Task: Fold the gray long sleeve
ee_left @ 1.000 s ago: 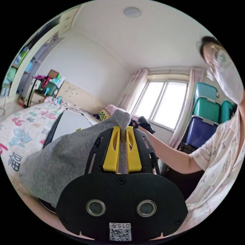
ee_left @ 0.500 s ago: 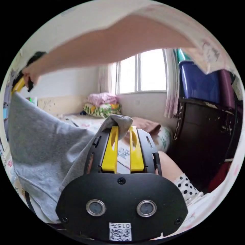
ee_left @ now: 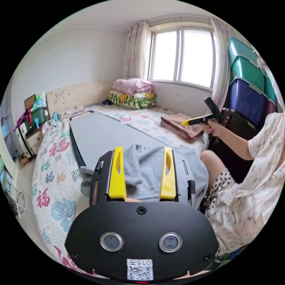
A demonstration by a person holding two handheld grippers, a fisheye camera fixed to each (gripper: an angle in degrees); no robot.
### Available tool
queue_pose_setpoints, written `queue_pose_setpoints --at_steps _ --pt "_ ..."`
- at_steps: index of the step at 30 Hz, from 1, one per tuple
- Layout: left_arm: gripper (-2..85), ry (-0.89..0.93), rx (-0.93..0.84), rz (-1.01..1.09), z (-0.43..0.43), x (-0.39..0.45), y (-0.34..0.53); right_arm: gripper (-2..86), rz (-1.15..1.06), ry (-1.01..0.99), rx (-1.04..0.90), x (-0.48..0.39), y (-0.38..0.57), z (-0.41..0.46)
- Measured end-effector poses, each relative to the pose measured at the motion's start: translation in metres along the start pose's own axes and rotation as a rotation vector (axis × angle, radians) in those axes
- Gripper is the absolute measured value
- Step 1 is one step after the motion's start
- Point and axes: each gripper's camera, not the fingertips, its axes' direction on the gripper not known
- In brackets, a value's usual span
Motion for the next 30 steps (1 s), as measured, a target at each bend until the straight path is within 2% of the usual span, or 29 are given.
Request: queue_pose_setpoints --at_steps 4,7,10,14,17,19,22,26,30 --pt "16.1 -0.13 -0.146 0.164 0.031 0.028 -0.003 12.1 0.175 0.063 -0.05 0.032 0.045 -0.015" --pt "13.8 -0.127 -0.276 0.18 0.054 0.024 -0.008 14.2 0.294 0.043 -0.07 0.047 0.058 -0.021" --pt "12.7 -0.084 -0.329 0.137 0.064 0.014 -0.013 15.3 0.342 0.014 -0.083 0.054 0.059 -0.026" --pt "11.0 -0.063 -0.349 0.138 0.062 0.016 -0.022 15.6 0.388 -0.01 -0.14 0.062 0.054 -0.027" --pt "7.1 -0.062 -0.32 0.131 0.05 0.018 -0.03 14.9 0.459 -0.055 -0.096 0.072 0.06 -0.045" --pt "5.6 -0.124 -0.269 0.117 0.035 0.02 -0.035 13.9 0.502 -0.102 -0.061 0.079 0.069 -0.064" --pt "5.2 -0.182 -0.228 0.11 0.019 0.024 -0.038 13.3 0.483 -0.083 -0.068 0.076 0.077 -0.083" --pt "5.3 -0.158 -0.235 0.077 0.018 0.026 -0.034 12.1 0.455 -0.148 -0.11 0.069 0.08 -0.087" --pt "6.4 -0.131 -0.283 0.096 0.034 0.041 -0.017 10.1 0.427 -0.078 -0.094 0.057 0.09 -0.108"
